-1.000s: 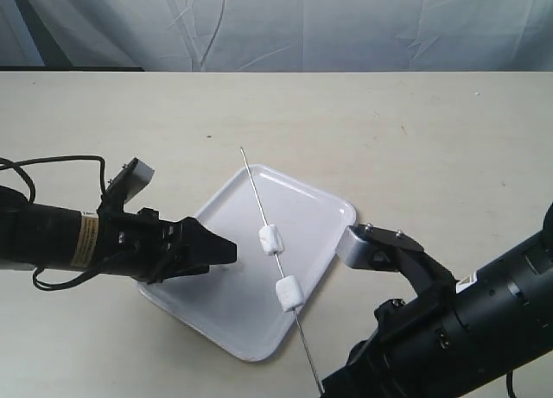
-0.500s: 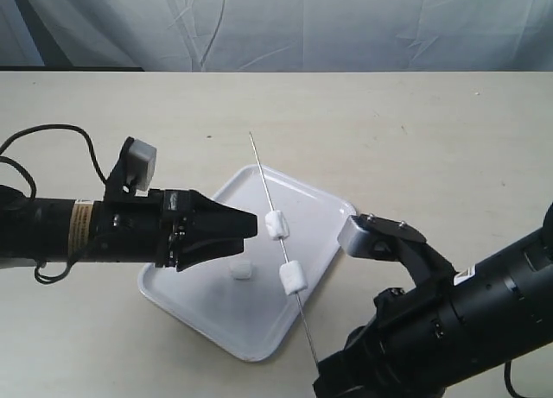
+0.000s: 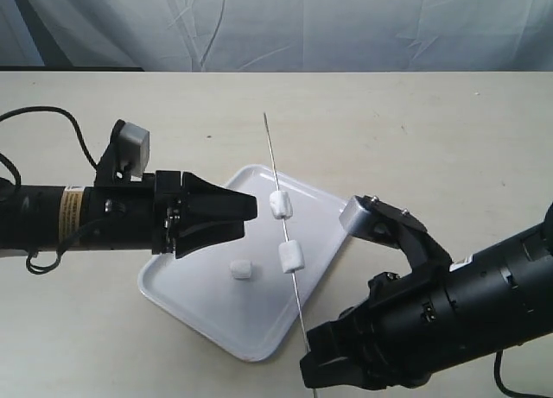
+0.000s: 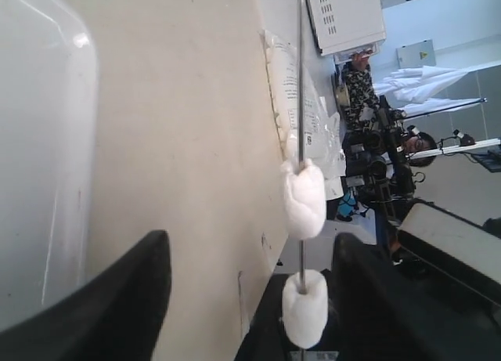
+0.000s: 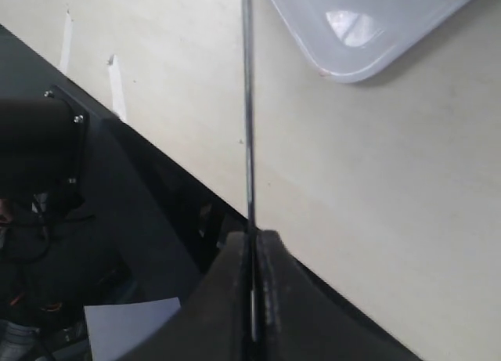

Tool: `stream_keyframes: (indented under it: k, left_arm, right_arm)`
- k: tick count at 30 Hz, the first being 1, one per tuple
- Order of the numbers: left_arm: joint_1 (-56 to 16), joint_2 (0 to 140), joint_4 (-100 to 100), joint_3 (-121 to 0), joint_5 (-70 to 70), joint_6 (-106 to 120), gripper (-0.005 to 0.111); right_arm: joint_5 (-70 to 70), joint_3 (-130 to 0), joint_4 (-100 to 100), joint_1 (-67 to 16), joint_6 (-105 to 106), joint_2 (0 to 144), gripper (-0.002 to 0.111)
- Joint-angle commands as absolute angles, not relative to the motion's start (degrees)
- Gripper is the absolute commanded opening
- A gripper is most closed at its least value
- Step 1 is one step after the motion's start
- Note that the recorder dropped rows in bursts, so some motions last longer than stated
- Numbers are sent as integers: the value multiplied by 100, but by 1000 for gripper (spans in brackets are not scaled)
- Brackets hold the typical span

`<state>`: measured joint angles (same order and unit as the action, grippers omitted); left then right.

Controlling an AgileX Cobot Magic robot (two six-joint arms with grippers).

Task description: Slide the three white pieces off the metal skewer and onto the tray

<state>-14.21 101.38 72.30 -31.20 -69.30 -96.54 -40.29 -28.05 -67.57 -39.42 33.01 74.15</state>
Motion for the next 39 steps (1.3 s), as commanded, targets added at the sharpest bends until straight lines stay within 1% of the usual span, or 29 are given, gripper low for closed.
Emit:
stream_keyframes:
  k: [1,9,20,22,26,30,32,39]
  left_arm:
    - [-1556,10032,7202,-3149,-6996,-9917,57]
    - [-1885,10032,6706,-3191,-6996,-9894,57]
    - [-1953,10032,6702,-3398,-6996,-10032,57]
    - [-1953,10032,6746,-3398,-6996,-10045,52]
    - [-1953,10032,6888,-3398,-6996,-10045,35]
    - [-1953,10032,6938,-3398,-6996,-10045,23]
    - [-1953,10032,6938,-3398,-6996,-10045,20]
    - [-1953,10032,6903,-3398,-6996,-10034,20]
  right_arm:
    - [-4030,-2782,-6975,-3943,3457,7361,-1]
    - [-4375,-2782,-7247,-3943,3794,7361,-1]
    - [-4554,-2782,-7256,-3943,3912,7361,-1]
    - [-4518,-2782,-7256,-3943,3925,7361,-1]
    - [-4420,-2782,-7256,-3943,3936,7361,-1]
    - [-4351,-2782,-7256,-3943,3936,7361,-1]
    - [-4326,-2782,-7256,-3943,3936,7361,-1]
    - [-4273,-2782,-7231,-3943,3936,7361,-1]
